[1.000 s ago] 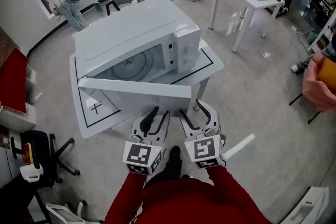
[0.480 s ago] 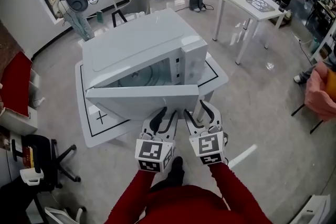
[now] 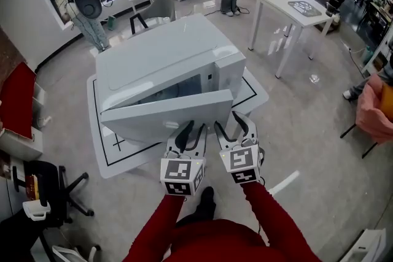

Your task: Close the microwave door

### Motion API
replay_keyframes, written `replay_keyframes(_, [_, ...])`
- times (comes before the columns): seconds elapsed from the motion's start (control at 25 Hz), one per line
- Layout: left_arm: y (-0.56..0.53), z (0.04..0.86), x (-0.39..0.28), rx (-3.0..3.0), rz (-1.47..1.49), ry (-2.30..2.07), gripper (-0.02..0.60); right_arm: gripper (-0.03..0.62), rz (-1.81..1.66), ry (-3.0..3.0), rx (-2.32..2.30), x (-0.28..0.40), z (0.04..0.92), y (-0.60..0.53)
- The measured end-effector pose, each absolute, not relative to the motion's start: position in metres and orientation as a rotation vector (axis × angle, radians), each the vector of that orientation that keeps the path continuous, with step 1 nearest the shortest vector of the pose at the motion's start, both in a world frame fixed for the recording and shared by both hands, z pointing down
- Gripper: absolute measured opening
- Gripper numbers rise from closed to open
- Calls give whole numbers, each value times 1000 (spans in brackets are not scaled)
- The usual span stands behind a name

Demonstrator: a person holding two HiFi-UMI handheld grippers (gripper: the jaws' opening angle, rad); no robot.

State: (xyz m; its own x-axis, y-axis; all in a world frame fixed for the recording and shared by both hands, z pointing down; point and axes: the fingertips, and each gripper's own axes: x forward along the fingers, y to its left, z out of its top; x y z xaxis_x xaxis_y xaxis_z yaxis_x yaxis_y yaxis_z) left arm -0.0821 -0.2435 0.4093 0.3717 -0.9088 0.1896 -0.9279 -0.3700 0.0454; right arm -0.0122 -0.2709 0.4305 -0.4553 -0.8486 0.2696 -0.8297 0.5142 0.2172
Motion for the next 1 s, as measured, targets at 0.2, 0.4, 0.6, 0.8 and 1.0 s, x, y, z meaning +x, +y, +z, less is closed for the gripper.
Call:
replay_keyframes(0.2, [-259, 410, -84, 2473, 205, -1692, 129, 235, -21, -2408, 1419, -11, 436, -286])
replay_keyframes(0.4, [-274, 409, -90, 2456, 210, -1714, 129, 235, -15, -2396, 1419, -14, 435, -305])
replay_keyframes(0.6, [-283, 408, -97, 2414, 181, -1740, 129, 233, -54, -2399, 1411, -19, 426, -323])
replay_keyframes(0.8, [-290, 407, -103, 2397, 198, -1765, 127, 233, -82, -2392, 1411, -26, 419, -337])
replay_keyframes(1.0, [-293, 408, -103, 2380, 245, -1814, 127, 233, -77, -2397, 1405, -30, 419, -341])
